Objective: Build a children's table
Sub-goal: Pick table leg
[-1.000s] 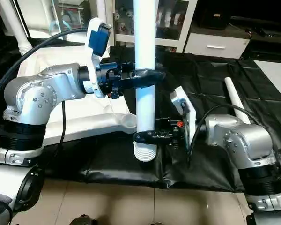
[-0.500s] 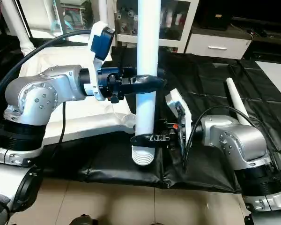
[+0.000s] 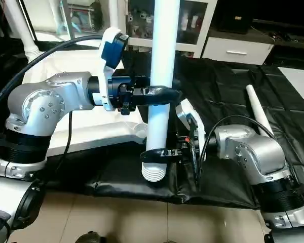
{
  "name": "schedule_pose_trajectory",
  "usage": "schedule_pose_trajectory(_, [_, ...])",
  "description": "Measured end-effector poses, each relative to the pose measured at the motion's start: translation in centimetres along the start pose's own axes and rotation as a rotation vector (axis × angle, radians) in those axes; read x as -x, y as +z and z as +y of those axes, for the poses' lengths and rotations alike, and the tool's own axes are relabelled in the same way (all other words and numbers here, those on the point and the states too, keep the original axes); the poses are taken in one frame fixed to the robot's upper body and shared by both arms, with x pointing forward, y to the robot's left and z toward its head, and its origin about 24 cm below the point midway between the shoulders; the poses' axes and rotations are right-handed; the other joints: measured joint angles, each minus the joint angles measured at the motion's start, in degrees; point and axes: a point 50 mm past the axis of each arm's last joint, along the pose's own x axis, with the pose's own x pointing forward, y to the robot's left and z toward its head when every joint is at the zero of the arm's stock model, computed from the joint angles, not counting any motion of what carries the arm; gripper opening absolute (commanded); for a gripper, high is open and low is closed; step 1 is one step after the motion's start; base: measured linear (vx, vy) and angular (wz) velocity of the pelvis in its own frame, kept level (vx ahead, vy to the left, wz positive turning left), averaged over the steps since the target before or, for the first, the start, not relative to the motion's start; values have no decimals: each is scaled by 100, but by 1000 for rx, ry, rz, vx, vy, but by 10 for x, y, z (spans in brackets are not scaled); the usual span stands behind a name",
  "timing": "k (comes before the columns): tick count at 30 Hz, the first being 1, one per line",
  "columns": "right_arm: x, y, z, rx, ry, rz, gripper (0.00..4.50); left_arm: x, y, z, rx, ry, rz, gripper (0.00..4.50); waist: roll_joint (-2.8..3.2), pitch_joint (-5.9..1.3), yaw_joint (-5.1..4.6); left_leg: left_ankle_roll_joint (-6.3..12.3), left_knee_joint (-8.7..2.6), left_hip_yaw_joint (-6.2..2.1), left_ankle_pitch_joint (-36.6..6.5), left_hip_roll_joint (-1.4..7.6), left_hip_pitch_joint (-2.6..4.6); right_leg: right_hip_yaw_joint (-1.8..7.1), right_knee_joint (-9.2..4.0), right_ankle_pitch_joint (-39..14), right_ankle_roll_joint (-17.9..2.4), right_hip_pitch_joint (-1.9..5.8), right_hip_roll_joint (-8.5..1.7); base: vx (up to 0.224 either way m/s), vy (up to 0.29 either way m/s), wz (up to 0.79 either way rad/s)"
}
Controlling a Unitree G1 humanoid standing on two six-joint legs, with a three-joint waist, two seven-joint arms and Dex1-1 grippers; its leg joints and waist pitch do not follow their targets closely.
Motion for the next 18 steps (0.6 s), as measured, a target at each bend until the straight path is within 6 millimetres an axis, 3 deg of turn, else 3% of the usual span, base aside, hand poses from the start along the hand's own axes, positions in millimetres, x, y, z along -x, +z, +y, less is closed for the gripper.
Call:
schedule_pose_trajectory(5, [-1, 0, 1, 11, 13, 1, 215, 2, 0, 1, 2, 7, 3, 179, 0, 0, 0, 0, 2, 0, 0, 0, 1, 0, 5, 0, 0, 0, 0, 0, 0, 0])
schedule_pose_trajectory(16, [-2, -1, 0, 15, 12, 6, 201, 4, -1, 3, 0, 6, 14, 179, 3, -1, 2, -1, 5, -4, 0, 0, 5, 1, 15, 0, 0, 0, 0, 0, 0, 0])
schedule_pose_trajectory(18, [-3, -1, 0, 16, 13, 5, 201, 5, 0, 3, 6, 7, 20, 249, 4, -2, 1, -1, 6, -4, 0, 0, 8, 1, 17, 0, 0, 0, 0, 0, 0, 0])
